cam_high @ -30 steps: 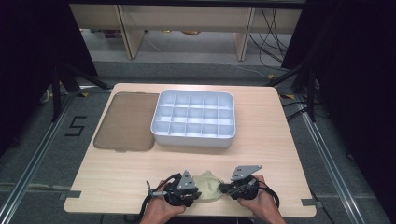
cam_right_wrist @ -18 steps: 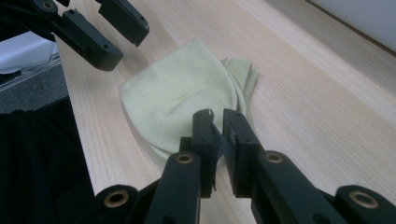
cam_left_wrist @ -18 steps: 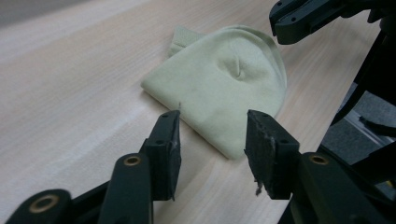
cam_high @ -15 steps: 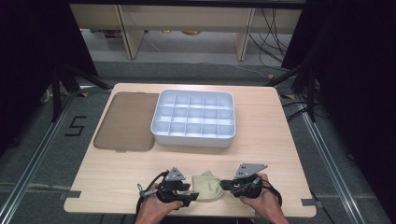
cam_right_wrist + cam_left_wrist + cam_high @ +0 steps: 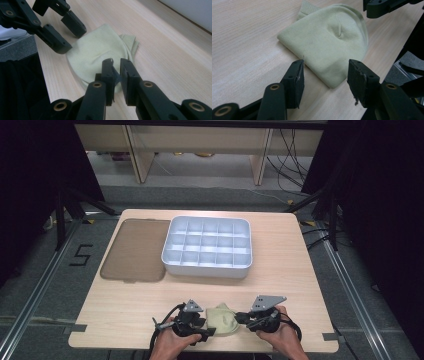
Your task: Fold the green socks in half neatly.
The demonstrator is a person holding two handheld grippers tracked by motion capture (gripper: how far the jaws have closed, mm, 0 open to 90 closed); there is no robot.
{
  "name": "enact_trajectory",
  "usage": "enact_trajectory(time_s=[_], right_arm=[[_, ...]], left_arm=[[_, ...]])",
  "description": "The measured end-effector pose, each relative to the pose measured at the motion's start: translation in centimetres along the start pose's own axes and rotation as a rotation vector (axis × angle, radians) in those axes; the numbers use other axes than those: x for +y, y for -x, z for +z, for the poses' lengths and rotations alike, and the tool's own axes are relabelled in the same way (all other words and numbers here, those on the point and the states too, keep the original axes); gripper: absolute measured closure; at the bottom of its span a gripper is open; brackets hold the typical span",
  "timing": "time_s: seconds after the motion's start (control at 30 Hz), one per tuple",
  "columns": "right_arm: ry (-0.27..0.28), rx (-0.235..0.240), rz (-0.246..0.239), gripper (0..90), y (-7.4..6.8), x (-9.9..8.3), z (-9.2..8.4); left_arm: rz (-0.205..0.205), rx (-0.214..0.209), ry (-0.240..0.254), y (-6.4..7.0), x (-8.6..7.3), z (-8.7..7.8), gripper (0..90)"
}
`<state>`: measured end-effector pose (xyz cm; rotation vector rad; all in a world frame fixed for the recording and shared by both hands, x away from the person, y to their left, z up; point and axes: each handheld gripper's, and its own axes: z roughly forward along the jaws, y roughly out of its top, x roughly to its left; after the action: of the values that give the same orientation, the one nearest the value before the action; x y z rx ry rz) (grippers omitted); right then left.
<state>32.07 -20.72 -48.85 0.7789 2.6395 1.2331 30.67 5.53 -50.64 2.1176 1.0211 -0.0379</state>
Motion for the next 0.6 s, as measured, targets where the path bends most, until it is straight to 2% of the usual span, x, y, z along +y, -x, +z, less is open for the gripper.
enact_trajectory(time_s=[0.03,0.1,0.13,0.17,0.27,0.33,0.4,0.47,0.53,0.6], right_arm=[[-0.001,0.003,0.006,81.7,-0.1,0.0,0.0],[-0.004,0.002,0.003,81.6,0.0,0.0,-0.1],[-0.004,0.002,0.003,81.6,0.0,0.0,-0.1],[-0.004,0.003,0.004,81.5,0.0,0.0,-0.1],[-0.006,-0.003,0.009,81.5,-0.1,0.0,-0.1],[-0.008,-0.008,0.010,81.5,0.0,0.0,-0.2],[-0.004,-0.008,0.018,81.5,-0.1,0.0,-0.2],[-0.008,-0.010,0.013,81.5,0.0,0.0,-0.2],[-0.008,-0.014,0.010,81.4,0.0,0.1,-0.2],[-0.008,-0.012,0.006,81.4,0.0,0.1,-0.2]], left_arm=[[0.000,0.000,0.000,0.0,0.0,0.0,48.8],[0.028,0.010,-0.017,-0.1,0.2,0.0,49.9],[0.036,0.019,-0.010,0.0,0.2,0.1,49.9],[0.090,0.033,-0.017,-0.1,0.4,0.2,51.5],[0.095,0.056,-0.013,0.1,0.5,0.4,52.6],[0.115,0.076,-0.019,0.4,0.4,0.4,53.4],[0.163,0.095,-0.031,0.8,0.3,0.4,54.7],[0.188,0.127,-0.062,1.1,0.4,0.3,55.8],[0.199,0.121,-0.070,1.2,0.3,0.2,56.4],[0.184,0.130,-0.055,1.2,0.3,0.3,58.3]])
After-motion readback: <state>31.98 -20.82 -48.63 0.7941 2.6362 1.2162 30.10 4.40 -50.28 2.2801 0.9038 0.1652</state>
